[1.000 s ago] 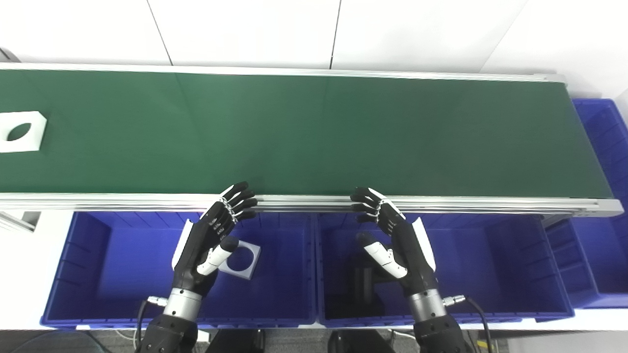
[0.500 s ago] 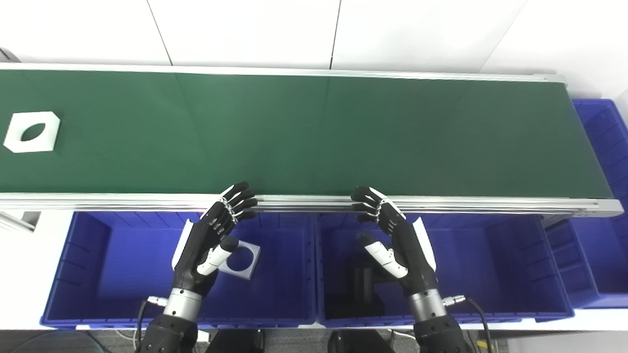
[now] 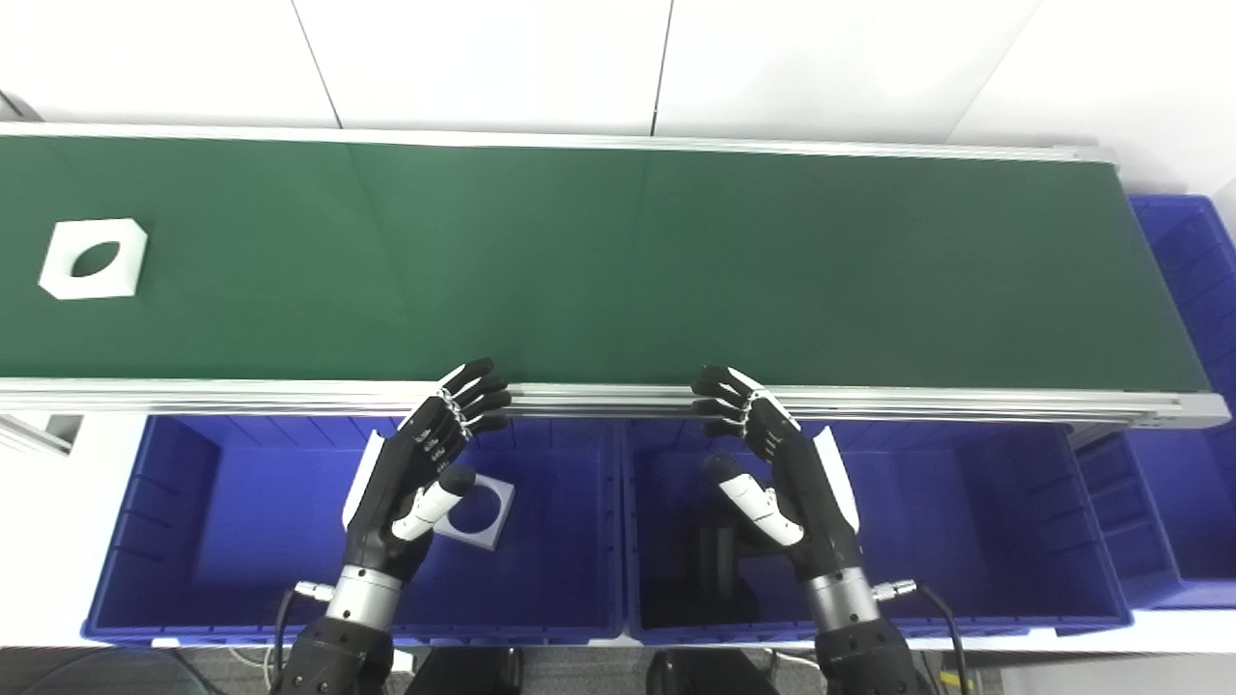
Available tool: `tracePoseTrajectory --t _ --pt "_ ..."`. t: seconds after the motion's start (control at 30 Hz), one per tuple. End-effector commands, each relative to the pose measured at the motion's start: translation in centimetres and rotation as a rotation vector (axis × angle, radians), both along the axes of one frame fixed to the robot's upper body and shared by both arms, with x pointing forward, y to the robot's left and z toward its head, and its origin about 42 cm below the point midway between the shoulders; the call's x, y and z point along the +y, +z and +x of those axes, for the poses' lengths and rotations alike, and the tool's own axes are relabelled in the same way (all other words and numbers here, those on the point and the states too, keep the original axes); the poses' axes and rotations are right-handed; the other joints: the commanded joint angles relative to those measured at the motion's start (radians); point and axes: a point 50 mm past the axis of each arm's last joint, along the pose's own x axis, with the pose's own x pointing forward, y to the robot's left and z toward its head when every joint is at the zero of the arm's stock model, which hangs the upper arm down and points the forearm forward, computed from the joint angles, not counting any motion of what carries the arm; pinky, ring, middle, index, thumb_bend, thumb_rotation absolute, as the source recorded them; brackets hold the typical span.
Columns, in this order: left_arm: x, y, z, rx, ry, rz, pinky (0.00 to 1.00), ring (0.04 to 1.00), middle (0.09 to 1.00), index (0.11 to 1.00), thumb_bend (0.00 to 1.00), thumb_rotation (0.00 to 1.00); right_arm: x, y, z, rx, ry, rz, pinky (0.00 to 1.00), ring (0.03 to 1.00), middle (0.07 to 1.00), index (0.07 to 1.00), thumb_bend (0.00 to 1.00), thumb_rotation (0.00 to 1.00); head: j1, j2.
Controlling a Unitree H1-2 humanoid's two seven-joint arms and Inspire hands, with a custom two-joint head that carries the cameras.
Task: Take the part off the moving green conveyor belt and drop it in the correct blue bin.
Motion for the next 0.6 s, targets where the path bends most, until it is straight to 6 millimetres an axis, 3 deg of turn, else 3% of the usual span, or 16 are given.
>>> tracePoseTrajectory --t 0.0,0.3,0.57 --pt "-0.5 0.6 0.5 -0.051 -0.007 -0.01 0.72 0.782 0.806 0.832 0.93 0.68 0.1 0.8 0.5 -0.077 0.011 0.028 0.65 0.74 0.791 0.831 0.6 0.76 0.022 -0.01" --pt "-1.1 -0.1 1.0 -0.031 -0.014 -0.012 0.7 0.759 0.778 0.803 0.95 0.64 -0.5 0.0 0.9 -0.055 0.005 0.012 0.64 0.739 0.794 0.836 0.61 0.83 0.179 -0.076" --pt "-0.6 0.2 1.2 -0.048 -0.054 0.014 0.69 0.744 0.768 0.797 0.94 0.62 -0.8 -0.6 1.1 -0.04 0.002 0.009 0.64 0.737 0.797 0.849 0.62 0.89 0.233 -0.113"
